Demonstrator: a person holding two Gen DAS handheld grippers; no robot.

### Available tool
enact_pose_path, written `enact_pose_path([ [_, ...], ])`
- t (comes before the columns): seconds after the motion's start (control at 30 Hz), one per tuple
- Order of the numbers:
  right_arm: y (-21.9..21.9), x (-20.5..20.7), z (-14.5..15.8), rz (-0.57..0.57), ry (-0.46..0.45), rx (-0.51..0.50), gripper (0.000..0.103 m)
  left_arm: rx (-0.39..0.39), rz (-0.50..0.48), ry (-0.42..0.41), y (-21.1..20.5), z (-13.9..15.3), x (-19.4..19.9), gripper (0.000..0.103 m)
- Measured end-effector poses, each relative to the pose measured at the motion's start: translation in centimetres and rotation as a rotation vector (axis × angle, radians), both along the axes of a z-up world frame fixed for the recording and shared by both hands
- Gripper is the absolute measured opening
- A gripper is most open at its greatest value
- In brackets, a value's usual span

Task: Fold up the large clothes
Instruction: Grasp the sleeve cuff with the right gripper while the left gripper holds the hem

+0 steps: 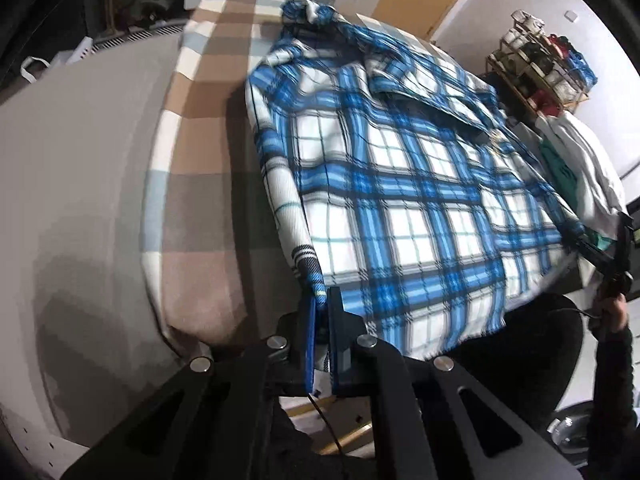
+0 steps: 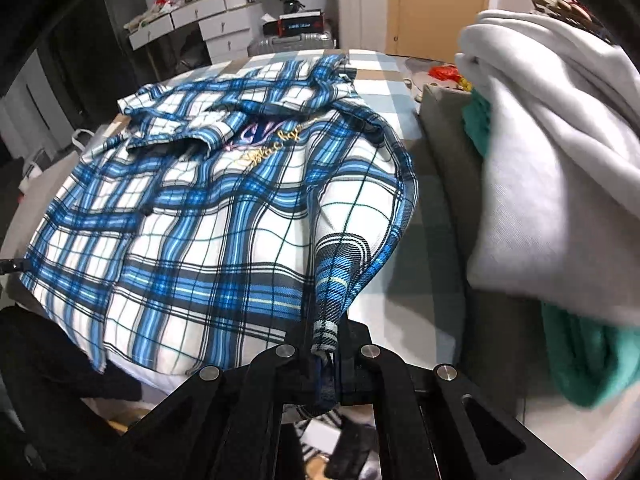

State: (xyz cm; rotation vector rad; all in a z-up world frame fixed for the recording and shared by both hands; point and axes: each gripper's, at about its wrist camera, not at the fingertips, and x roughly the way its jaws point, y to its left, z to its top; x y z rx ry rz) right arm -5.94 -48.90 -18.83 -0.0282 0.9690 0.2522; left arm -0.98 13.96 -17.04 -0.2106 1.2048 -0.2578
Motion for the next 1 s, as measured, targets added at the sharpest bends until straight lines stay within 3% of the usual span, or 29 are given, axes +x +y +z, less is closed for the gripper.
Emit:
enact_pose_path([
  [0.17,1.8,3.1,0.1,-0.003,-0.002,0.034,0.004,-0.013,0.037,0.087,0.1,-1.7,2.0,0.002],
  [0.2,2.0,3.6,0.1,-0.002,0.0,0.037,0.004,-0.01,0.038,0.106,0.1,-2.2,2.2,0.011],
  [0.23,2.4,4.3,0.0,0.001,0.001,0.04,0.004,0.001,0.036,0.146,-0.1,-2.9,2.6,0.032],
  [0.27,2.4,4.3,0.0,0.005,-0.002,0.044,0.004,-0.016,0.033,0.157,-0.3,-3.0,2.1,0.038],
  [0.3,2.5,4.1,0.1,0.011,-0.008,0.047,0.004,-0.045,0.028,0.135,-0.3,-2.7,1.9,0.056],
  [0.33,2.7,4.1,0.1,0.016,-0.014,0.05,0.004,-0.044,0.027,0.137,-0.3,-2.6,2.0,0.066],
  [0.43,2.3,3.2,0.0,0.022,-0.021,0.079,0.004,-0.016,0.027,0.121,-0.6,-2.7,2.3,0.069],
  [0.57,2.1,3.0,-0.6,0.028,-0.009,0.106,0.005,0.104,-0.025,0.081,-2.7,-2.6,1.8,0.068],
  [0.6,2.1,3.0,-0.9,0.029,-0.002,0.11,0.005,0.147,-0.036,0.067,-3.1,-2.7,1.5,0.061],
  [0.63,2.1,2.9,-1.1,0.028,0.006,0.113,0.005,0.221,-0.051,0.045,-3.8,-2.7,1.1,0.046],
  [0.67,2.1,2.8,-1.2,0.021,0.013,0.113,0.004,0.303,-0.077,0.025,-4.4,-2.8,0.7,0.042],
  [0.73,2.1,2.1,-1.1,0.012,-0.001,0.141,0.004,0.311,-0.115,0.031,-5.1,-2.5,0.0,0.0],
  [0.8,2.0,1.3,-1.2,0.012,-0.011,0.154,0.004,0.332,-0.137,0.065,-5.7,-2.3,-0.4,0.0],
  [0.87,1.4,0.4,-1.2,-0.006,-0.028,0.169,0.004,0.24,-0.125,0.098,-5.2,-1.9,-0.7,0.0],
  [1.0,-0.2,-1.1,-0.1,-0.032,-0.04,0.234,0.004,-0.034,-0.073,0.113,-2.9,0.8,-1.4,0.0],
])
